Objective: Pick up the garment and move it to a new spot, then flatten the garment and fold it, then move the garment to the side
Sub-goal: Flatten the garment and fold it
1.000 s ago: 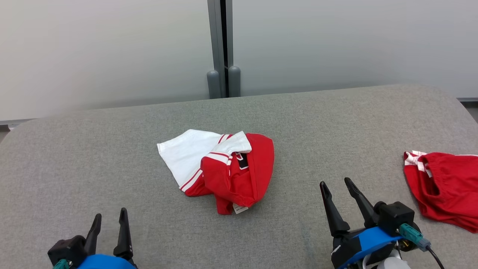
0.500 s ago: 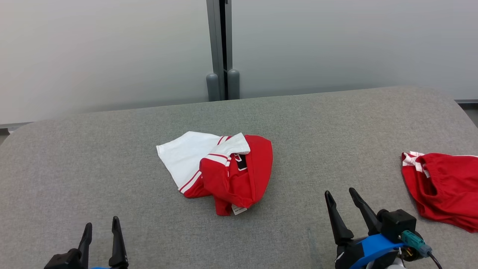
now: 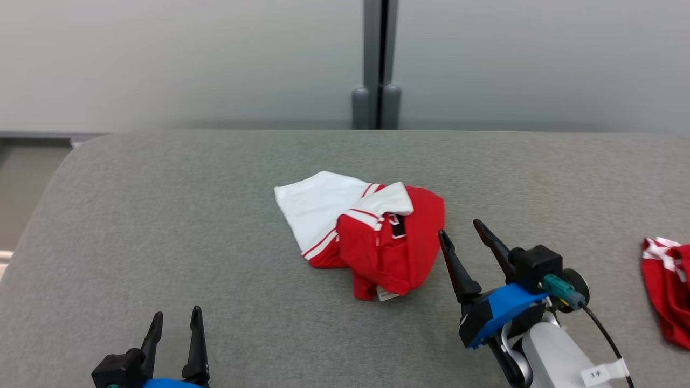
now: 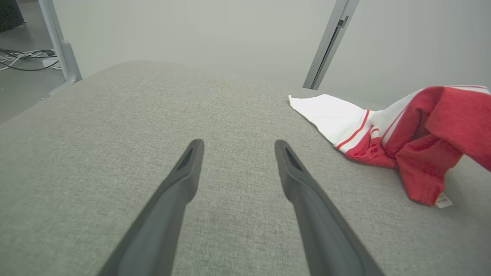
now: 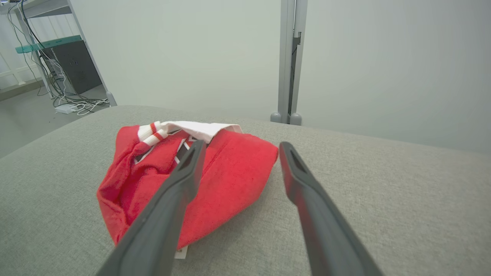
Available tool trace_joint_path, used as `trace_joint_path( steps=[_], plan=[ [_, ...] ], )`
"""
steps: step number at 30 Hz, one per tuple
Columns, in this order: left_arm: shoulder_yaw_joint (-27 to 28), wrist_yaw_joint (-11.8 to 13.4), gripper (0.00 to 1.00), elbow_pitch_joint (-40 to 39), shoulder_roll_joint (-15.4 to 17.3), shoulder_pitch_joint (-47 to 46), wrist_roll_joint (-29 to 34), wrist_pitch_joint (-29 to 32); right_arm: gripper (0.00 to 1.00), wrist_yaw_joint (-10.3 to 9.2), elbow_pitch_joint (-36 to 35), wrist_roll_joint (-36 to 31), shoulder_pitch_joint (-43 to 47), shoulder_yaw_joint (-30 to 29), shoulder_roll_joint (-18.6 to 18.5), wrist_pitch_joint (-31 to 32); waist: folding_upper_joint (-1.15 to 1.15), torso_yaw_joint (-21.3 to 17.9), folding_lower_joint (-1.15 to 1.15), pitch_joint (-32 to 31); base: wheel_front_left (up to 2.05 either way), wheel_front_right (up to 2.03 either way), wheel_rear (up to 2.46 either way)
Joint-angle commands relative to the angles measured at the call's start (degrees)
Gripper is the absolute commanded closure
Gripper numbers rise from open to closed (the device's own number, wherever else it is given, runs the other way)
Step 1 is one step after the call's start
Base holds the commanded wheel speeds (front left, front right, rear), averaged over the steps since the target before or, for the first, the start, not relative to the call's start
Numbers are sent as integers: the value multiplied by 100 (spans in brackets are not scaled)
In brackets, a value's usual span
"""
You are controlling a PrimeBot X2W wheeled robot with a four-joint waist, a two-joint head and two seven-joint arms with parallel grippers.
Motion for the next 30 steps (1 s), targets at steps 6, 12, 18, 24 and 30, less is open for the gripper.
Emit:
trace_joint_path(
  steps=[6, 12, 18, 24, 30],
  plan=[
    [-135, -7, 0, 3, 194, -170, -176, -25, 0, 0, 516, 601, -519, -101, -28, -18, -1, 555, -1, 293, 0, 0, 0],
    [-110, -8, 0, 55, 294, -205, -302, -25, 0, 1, 942, 1786, -882, 196, -24, -19, -1, 747, -1, 390, 0, 0, 0],
    [-165, -8, 0, 28, 305, -254, -344, -25, 0, 1, 1164, 2024, -1105, 446, -24, -19, -1, 814, -1, 447, 0, 0, 0],
    [-267, -8, 0, 5, 286, -290, -368, -26, 4, 1, 1232, 2256, -1220, 604, -23, -19, -1, 829, -1, 483, 0, 0, 0],
    [-350, -8, 0, 39, 294, -273, -401, -25, 54, 1, 1354, 2493, -1345, 800, -23, -19, -1, 847, -1, 494, 0, 0, 0]
  ],
)
